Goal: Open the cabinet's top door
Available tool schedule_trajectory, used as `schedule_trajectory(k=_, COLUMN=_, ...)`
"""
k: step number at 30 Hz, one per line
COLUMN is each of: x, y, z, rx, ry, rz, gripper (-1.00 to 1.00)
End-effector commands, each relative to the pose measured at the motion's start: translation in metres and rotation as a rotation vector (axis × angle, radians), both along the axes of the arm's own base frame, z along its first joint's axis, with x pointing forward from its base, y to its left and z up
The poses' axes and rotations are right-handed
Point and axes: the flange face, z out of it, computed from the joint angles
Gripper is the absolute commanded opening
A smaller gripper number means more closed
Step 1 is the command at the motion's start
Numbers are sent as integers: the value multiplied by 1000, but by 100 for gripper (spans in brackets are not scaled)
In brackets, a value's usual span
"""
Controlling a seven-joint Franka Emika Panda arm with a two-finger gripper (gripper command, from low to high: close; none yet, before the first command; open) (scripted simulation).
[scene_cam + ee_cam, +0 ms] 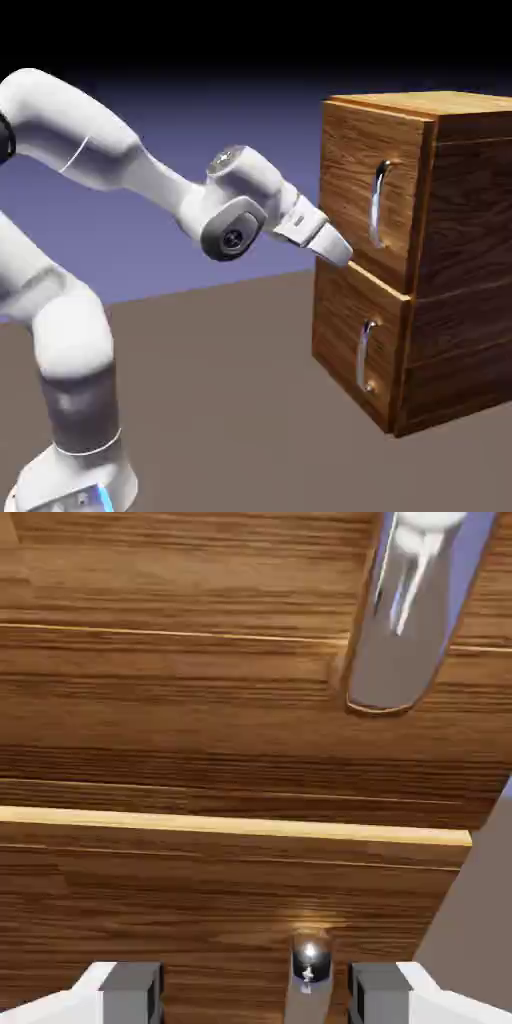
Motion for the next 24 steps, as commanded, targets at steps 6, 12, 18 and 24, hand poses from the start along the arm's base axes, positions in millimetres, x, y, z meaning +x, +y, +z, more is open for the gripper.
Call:
schedule_trajectory(k=6, x=-4, y=14, z=18, rx=-231, ry=-39, rz=214, gripper=0)
schedule_trajectory(k=12, x=-11, y=23, z=31, rx=-470, ry=-81, rz=409, gripper=0)
schedule_trajectory(k=18, x=-18, y=27, z=41, rx=-719, ry=-125, rz=583, gripper=0)
schedule_trajectory(k=24, x=-24, y=27, z=47, rx=-975, ry=-167, rz=735, gripper=0)
